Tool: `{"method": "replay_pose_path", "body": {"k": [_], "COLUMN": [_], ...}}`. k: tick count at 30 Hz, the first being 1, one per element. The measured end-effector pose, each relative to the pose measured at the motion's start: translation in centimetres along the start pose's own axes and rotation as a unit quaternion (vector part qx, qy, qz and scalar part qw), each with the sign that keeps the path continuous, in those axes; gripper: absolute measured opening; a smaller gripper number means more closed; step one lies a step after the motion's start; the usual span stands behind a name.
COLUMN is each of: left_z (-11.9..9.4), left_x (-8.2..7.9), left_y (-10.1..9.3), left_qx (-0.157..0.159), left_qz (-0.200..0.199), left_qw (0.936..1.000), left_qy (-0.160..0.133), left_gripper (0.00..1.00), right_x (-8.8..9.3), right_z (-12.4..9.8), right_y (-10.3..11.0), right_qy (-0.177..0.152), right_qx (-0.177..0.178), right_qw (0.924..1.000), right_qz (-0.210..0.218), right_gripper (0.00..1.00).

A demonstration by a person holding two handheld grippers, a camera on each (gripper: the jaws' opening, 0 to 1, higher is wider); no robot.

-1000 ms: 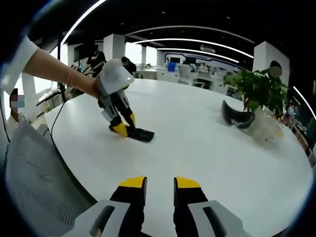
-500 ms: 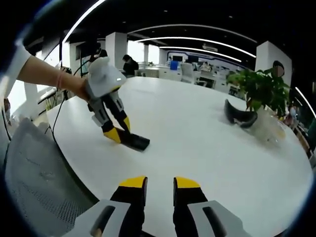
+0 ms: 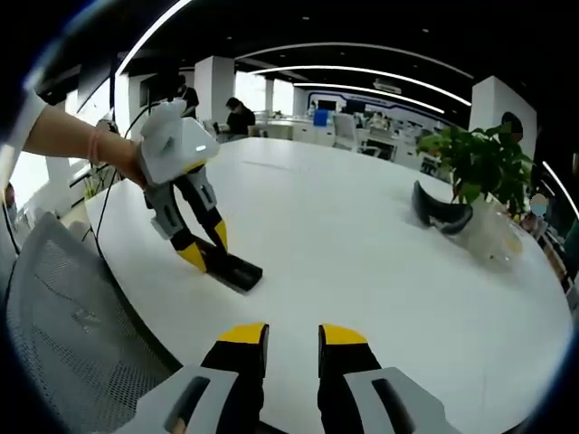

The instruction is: Press the specified remote control buttons in sequence, fully releasing each button before pressing the next.

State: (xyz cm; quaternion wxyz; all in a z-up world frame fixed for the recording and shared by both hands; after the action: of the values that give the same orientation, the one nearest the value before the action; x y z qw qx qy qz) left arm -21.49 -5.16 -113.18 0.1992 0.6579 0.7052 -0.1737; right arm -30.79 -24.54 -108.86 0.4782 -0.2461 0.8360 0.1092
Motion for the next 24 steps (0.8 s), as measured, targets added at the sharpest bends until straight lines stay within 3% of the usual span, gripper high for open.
{"method": "replay_pose_path", "body": {"k": [10, 19, 22, 24], "left_z": [-0.1, 0.0, 0.0, 0.1], "left_x": [0.1, 0.2, 0.2, 0.0], "left_y": [-2.2, -4.0, -4.9, -5.3], "left_qx": [0.004, 0.002, 0.002, 0.001], "left_qz": [0.007, -0.007, -0.005, -0.004], "left_qw": [0.9999, 0.9993, 0.9990, 0.9990], "left_qy": [-0.010, -0.037, -0.045, -0.045], "left_gripper": [0.24, 0.24, 0.24, 0.24], "right_x": [0.2, 0.5, 0.6, 0.6], "right_z": [0.2, 0.4, 0.6, 0.7], "right_y": [0.4, 1.0, 1.7, 2.3], "right_qy": [0.009, 0.025, 0.037, 0.053], "right_qx": [-0.018, -0.044, -0.077, -0.111], "right_qw": [0.9998, 0.9987, 0.9963, 0.9918], "right_qz": [-0.005, -0.004, -0.004, -0.036], "right_gripper": [0.19, 0.17, 0.13, 0.08]}}
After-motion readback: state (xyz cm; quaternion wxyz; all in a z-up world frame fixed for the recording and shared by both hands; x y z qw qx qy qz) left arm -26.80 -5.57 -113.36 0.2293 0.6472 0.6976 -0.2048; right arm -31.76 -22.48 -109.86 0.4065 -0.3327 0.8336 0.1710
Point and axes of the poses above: the point that each gripper's makers call its tool centre point, and the gripper's own axes: z roughly forward along the fingers, y roughly to its left, x roughly out of its underside, the point moved 7 cm from there along -z, roughly backward along the fingers, and after that the axes turned 6 degrees about -y, right-handed, at the moved point
